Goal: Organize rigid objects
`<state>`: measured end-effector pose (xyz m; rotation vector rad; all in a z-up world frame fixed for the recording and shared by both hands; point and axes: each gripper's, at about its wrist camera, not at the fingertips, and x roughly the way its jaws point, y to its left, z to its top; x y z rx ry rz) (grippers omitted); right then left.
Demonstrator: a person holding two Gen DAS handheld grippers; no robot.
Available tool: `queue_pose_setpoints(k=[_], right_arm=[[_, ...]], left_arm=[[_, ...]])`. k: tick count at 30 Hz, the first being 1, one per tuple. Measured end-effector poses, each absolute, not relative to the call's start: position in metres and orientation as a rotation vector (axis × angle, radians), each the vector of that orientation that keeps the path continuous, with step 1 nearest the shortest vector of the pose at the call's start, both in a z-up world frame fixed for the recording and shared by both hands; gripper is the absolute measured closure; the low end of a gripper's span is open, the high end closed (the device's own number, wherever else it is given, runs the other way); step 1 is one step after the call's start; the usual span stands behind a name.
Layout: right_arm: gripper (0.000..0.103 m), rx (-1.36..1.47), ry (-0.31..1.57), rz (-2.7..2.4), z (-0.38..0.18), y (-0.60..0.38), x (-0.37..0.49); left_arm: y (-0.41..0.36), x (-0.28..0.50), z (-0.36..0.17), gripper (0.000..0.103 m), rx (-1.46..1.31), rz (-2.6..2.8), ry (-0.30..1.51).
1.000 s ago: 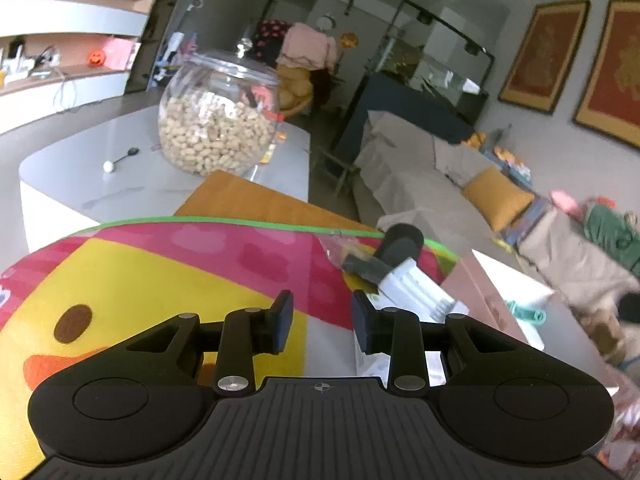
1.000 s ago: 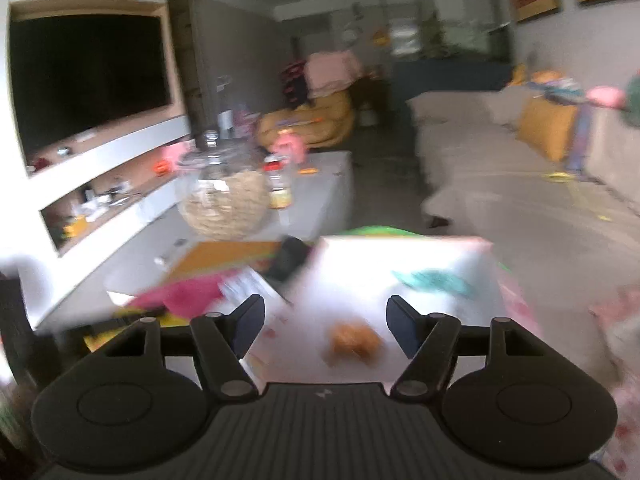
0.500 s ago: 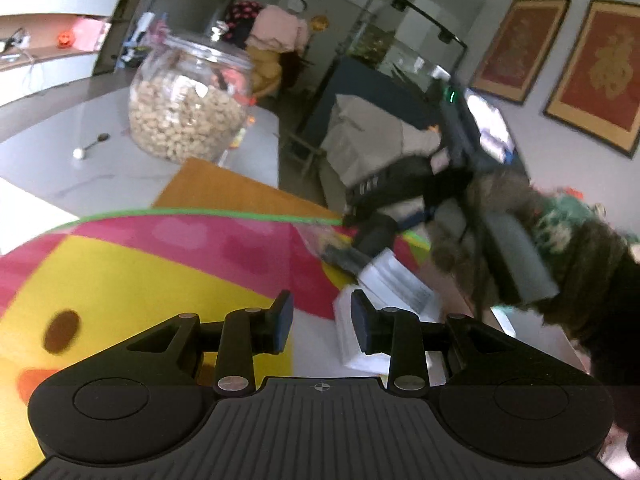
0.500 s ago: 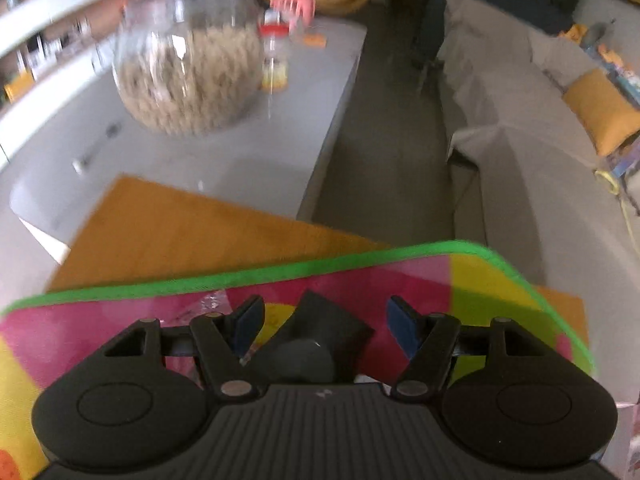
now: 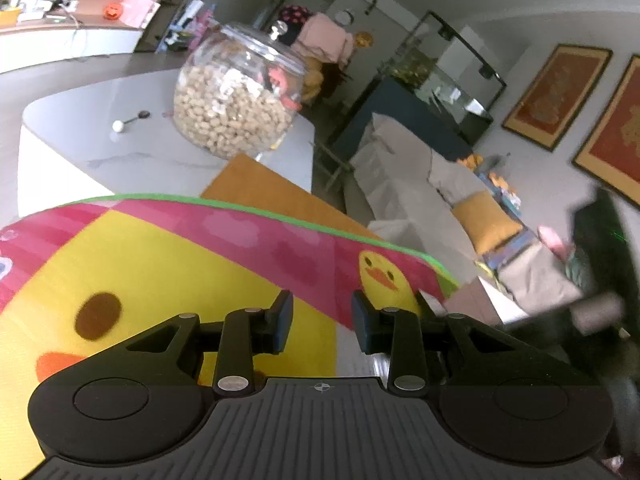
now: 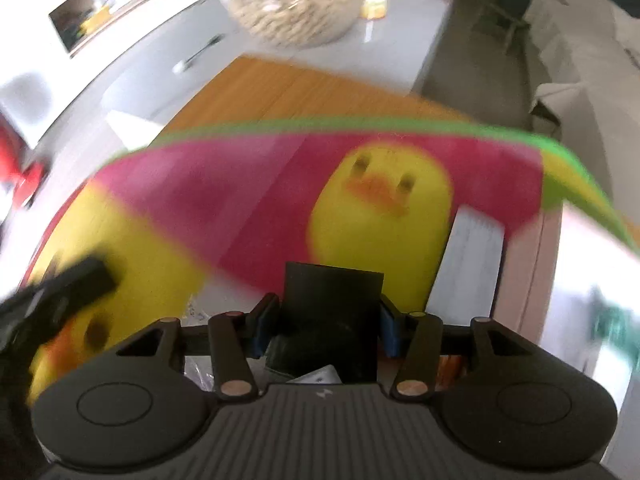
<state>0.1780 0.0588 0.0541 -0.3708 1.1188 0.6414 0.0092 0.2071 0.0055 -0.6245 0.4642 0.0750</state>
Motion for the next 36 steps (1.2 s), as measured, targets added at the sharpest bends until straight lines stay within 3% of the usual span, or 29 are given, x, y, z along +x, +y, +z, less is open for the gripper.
queue_pose_setpoints(k=[5, 12, 16, 18, 28, 33, 36], right_arm=[[0.052, -0.393, 1.062, 0.754, 0.061, 0.024, 0.096], [0.051, -0.428, 0.778, 0.77, 0.074, -0.031, 0.001], [0.039, -0.3, 0.662, 0.705, 0.089, -0.077, -0.015], [0.038, -0.237, 0.628, 0.661, 0.093, -0.101, -0.018], [0.038, -0.04, 0.785, 0.748, 0.059, -0.136, -0.012], [0.038, 0.009, 0.76, 0.689, 0.056, -0.145, -0.001], [0.038, 0.034, 0.763, 0.658, 0.052, -0.152, 0.003]], left_arm=[[0.184, 0.013, 0.011, 0.068, -0.563, -0.012, 0.508], [0.142, 0.027, 0.016, 0.068, -0.456, -0.133, 0.59], [0.119, 0.027, 0.017, 0.068, -0.404, -0.179, 0.62], [0.11, 0.028, 0.019, 0.068, -0.38, -0.203, 0.638], [0.083, 0.011, 0.039, 0.068, -0.199, -0.163, 0.616], [0.106, 0.093, 0.06, 0.068, -0.378, -0.223, 0.64], [0.097, 0.159, 0.055, 0.069, -0.271, -0.168, 0.657]])
